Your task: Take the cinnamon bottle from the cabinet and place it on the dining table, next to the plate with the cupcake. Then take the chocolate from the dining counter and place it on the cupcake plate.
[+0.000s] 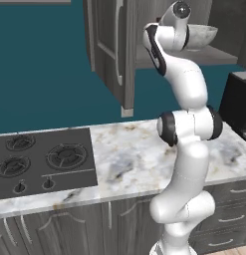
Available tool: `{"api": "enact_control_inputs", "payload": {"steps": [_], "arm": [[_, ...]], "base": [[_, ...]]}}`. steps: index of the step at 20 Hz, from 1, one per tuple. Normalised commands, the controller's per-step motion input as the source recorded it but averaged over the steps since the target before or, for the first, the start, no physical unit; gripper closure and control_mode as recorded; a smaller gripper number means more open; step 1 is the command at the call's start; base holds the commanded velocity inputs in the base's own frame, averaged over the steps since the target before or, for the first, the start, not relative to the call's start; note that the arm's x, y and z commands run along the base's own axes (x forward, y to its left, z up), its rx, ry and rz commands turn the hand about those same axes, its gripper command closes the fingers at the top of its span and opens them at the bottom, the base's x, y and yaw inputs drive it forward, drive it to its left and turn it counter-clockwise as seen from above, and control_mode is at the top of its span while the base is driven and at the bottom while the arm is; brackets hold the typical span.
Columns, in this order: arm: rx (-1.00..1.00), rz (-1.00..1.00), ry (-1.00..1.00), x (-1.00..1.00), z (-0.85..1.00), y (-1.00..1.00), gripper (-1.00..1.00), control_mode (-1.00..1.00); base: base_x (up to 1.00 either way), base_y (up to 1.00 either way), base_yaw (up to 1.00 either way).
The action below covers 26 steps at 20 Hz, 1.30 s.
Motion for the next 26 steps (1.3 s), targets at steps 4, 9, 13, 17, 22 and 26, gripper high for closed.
{"api": "enact_control_inputs", "payload": {"steps": [4, 9, 13, 17, 22, 26], "arm": [[-0.02, 0.00, -0.04, -0.97, -0.07, 0.41, 1.00, -1.00], [0.00, 0.00, -0.03, -1.00, -0.21, 0.56, 1.00, -1.00], [0.00, 0.00, -0.01, -1.00, -0.24, 0.45, 1.00, -1.00], [0.00, 0.00, -0.01, -1.00, -0.12, 0.31, 1.00, -1.00], [0.00, 0.01, 0.00, -1.00, -0.17, 0.10, 1.00, -1.00], [0.00, 0.08, -0.04, -1.00, -0.24, 0.00, 1.00, -1.00]], "base": [[0.00, 0.00, 0.00], [0.00, 0.00, 0.00], [0.00, 0.00, 0.00], [0.00, 0.00, 0.00], [0.00, 0.00, 0.00], [0.00, 0.00, 0.00]]}}
